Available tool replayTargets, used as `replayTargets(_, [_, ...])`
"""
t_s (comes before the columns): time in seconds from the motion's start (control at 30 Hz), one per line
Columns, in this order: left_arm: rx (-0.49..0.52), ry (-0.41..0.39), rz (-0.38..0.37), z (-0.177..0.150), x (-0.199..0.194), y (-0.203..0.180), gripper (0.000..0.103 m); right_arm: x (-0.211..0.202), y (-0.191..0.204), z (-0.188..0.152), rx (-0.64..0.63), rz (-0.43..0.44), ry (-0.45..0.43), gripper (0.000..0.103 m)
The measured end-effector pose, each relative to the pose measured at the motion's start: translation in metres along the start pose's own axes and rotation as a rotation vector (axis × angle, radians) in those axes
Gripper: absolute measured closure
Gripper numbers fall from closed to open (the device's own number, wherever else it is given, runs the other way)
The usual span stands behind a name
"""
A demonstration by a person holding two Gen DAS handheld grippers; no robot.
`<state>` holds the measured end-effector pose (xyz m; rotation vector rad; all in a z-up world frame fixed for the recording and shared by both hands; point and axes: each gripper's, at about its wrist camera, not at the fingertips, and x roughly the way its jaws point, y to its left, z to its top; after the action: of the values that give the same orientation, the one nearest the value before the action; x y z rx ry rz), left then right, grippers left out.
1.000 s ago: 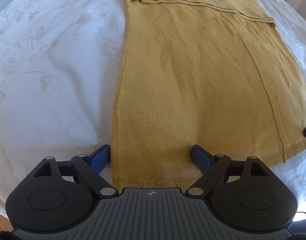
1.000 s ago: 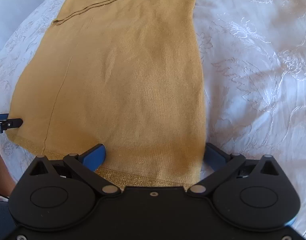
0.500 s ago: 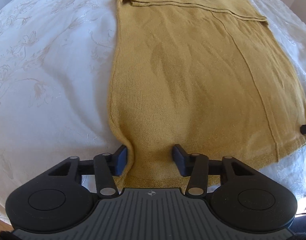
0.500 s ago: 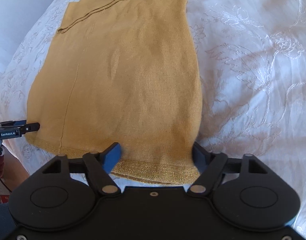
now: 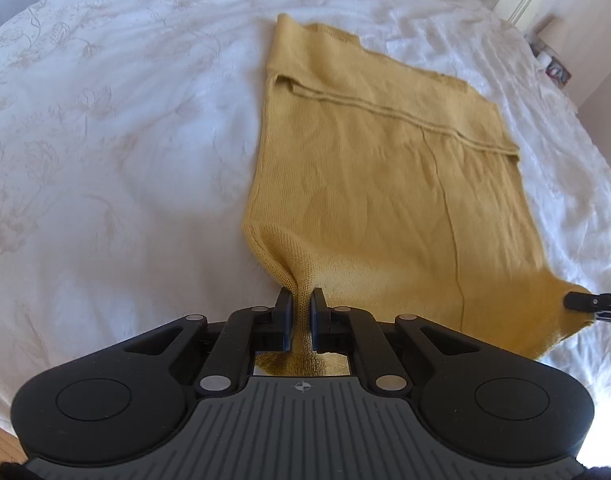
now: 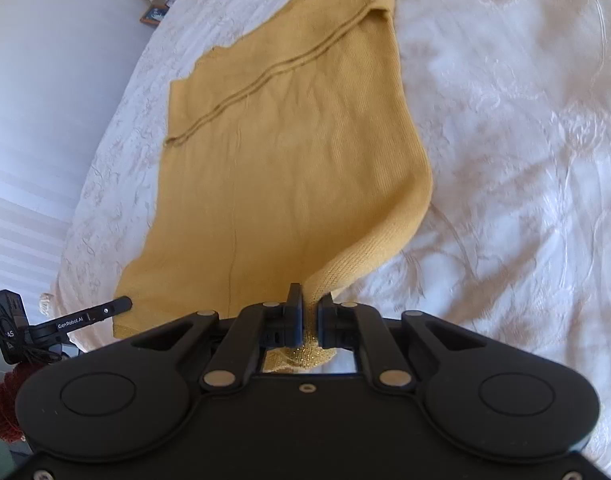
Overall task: Fold small clothes
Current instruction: 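Close both grippers on the ribbed hem of the yellow sweater, then lift the hem with both grippers, fold it toward the collar, open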
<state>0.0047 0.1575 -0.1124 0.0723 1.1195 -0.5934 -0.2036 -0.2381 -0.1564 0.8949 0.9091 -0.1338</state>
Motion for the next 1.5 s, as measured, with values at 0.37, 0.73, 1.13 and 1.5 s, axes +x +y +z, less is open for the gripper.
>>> replayTargets(0.37, [-0.06,-0.181,-0.053,0.102,0.001,-0.008,0.095,0.001,0.021,0.094,0.031,0.072,-0.217,0.09])
replayTargets(0.73, [-0.029,-0.229,-0.07,0.203,0.062,-0.018,0.095,0.042,0.016,0.218,0.054,0.037,-0.354,0.09])
replayTargets(1.13, [-0.019,-0.119,0.01,0.249,0.146,-0.004,0.078,0.122,-0.007,0.283,0.053,-0.131,-0.216,0.08])
replayTargets(1.5, [0.047,-0.205,0.03,0.269,0.127,-0.005,0.033,0.11,-0.006,0.294,-0.025,-0.208,-0.32,0.02])
